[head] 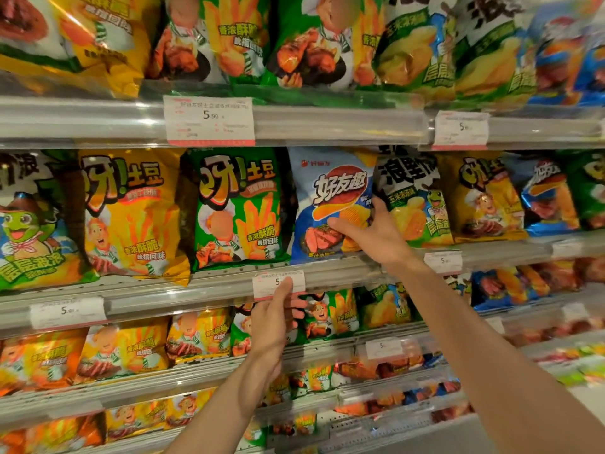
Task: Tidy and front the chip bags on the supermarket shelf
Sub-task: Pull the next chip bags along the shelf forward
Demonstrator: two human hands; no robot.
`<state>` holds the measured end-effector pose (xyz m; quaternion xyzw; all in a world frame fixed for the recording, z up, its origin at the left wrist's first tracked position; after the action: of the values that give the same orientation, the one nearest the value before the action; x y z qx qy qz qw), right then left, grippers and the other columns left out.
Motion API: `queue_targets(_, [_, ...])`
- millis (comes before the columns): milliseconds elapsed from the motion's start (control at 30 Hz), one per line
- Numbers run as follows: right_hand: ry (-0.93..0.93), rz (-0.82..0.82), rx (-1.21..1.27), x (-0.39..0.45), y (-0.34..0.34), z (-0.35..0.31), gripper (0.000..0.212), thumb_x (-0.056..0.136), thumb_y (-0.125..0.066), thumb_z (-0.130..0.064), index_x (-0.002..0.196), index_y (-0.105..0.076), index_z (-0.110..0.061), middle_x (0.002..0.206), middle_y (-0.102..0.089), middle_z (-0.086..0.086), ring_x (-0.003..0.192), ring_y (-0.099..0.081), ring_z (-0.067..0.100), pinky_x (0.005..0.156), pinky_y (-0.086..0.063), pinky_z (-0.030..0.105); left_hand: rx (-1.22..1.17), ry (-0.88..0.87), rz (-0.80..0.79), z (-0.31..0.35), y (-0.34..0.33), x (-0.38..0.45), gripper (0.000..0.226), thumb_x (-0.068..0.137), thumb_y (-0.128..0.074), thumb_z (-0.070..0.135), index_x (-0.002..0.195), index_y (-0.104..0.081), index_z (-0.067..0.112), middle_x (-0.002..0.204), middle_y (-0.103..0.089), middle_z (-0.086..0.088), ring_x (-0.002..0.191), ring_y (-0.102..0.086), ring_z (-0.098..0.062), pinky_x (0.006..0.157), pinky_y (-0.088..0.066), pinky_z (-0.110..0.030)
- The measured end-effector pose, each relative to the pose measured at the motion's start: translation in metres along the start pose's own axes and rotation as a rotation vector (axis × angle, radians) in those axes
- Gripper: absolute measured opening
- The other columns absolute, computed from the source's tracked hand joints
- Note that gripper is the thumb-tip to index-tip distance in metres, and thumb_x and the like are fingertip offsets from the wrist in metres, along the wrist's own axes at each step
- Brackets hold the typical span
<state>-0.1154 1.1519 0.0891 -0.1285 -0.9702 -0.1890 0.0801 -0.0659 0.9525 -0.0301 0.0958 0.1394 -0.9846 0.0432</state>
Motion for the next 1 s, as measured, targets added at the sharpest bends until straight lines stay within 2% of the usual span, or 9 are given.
queue_targets(67, [0.016, 0.039, 0.049, -0.001, 0.0, -0.002, 0.078, 0.078, -0.087, -0.028, 0.137, -0.037, -0.02, 0.109, -0.06, -0.019, 0.095, -0.059, -0.009, 0.071, -0.047, 0.003, 0.008, -0.002, 0.0, 0.001, 0.003, 0.0, 0.043, 0.094, -0.067, 0.044, 0.063, -0.078, 0.016, 0.074, -0.076, -0.011, 0.07, -0.063, -0.023, 0.071, -0.045, -0.039])
queue_targets(200, [0.075, 0.123, 0.064, 0.0, 0.001, -0.007, 0.075, 0.078, -0.087, -0.03, 0.131, -0.035, -0.026, 0.109, -0.055, -0.022, 0.096, -0.058, -0.008, 0.075, -0.048, 0.007, 0.016, -0.005, -0.006, 0.001, 0.004, -0.001, 0.04, 0.094, -0.066, 0.046, 0.075, -0.079, 0.013, 0.076, -0.076, -0.01, 0.071, -0.063, -0.022, 0.07, -0.045, -0.038])
queue_targets(333, [0.044, 0.105, 0.049, 0.002, -0.006, -0.001, 0.067, 0.081, -0.084, -0.033, 0.127, -0.036, -0.023, 0.11, -0.06, -0.014, 0.104, -0.063, 0.01, 0.097, -0.053, 0.033, 0.02, -0.011, -0.006, 0.001, 0.003, -0.002, 0.041, 0.095, -0.065, 0.046, 0.077, -0.079, 0.012, 0.076, -0.075, -0.011, 0.071, -0.063, -0.022, 0.07, -0.045, -0.038])
queue_targets(467, [0.031, 0.085, 0.095, 0.007, -0.007, 0.003, 0.071, 0.078, -0.085, -0.037, 0.129, -0.037, -0.024, 0.119, -0.064, -0.006, 0.107, -0.066, 0.012, 0.1, -0.055, 0.042, 0.029, -0.019, -0.01, 0.002, 0.002, -0.003, 0.042, 0.096, -0.063, 0.044, 0.081, -0.078, 0.008, 0.076, -0.074, -0.011, 0.072, -0.062, -0.021, 0.069, -0.045, -0.036])
queue_targets(700, [0.044, 0.049, 0.138, 0.01, -0.017, 0.003, 0.068, 0.077, -0.087, -0.036, 0.13, -0.047, -0.022, 0.117, -0.07, -0.005, 0.106, -0.069, 0.011, 0.096, -0.058, 0.042, 0.032, -0.019, 0.014, 0.004, 0.004, -0.005, 0.044, 0.095, -0.065, 0.045, 0.077, -0.079, 0.007, 0.074, -0.074, -0.01, 0.071, -0.062, -0.02, 0.068, -0.047, -0.034])
queue_targets(833, [0.053, 0.07, 0.138, 0.009, -0.02, 0.007, 0.07, 0.078, -0.086, -0.037, 0.133, -0.046, -0.021, 0.119, -0.069, -0.005, 0.107, -0.069, 0.011, 0.097, -0.058, 0.042, 0.047, -0.019, 0.024, 0.004, 0.005, -0.005, 0.046, 0.092, -0.067, 0.049, 0.068, -0.081, 0.012, 0.075, -0.075, -0.013, 0.07, -0.062, -0.02, 0.071, -0.047, -0.036])
queue_targets(1000, [0.053, 0.07, 0.112, 0.009, -0.022, 0.008, 0.073, 0.08, -0.084, -0.038, 0.138, -0.043, -0.019, 0.119, -0.068, -0.005, 0.107, -0.068, 0.011, 0.097, -0.057, 0.041, 0.047, -0.003, 0.021, 0.004, 0.005, -0.005, 0.046, 0.092, -0.067, 0.05, 0.069, -0.081, 0.012, 0.074, -0.074, -0.011, 0.069, -0.06, -0.02, 0.072, -0.046, -0.036])
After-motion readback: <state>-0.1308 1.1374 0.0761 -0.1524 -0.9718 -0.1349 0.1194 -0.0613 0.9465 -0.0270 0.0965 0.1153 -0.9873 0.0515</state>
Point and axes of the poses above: each hand's wrist, its own x-axis towards the middle knuckle, its own y-axis out of the back of the hand, z = x × y, the point moved 3 cm from there along x, towards the middle knuckle
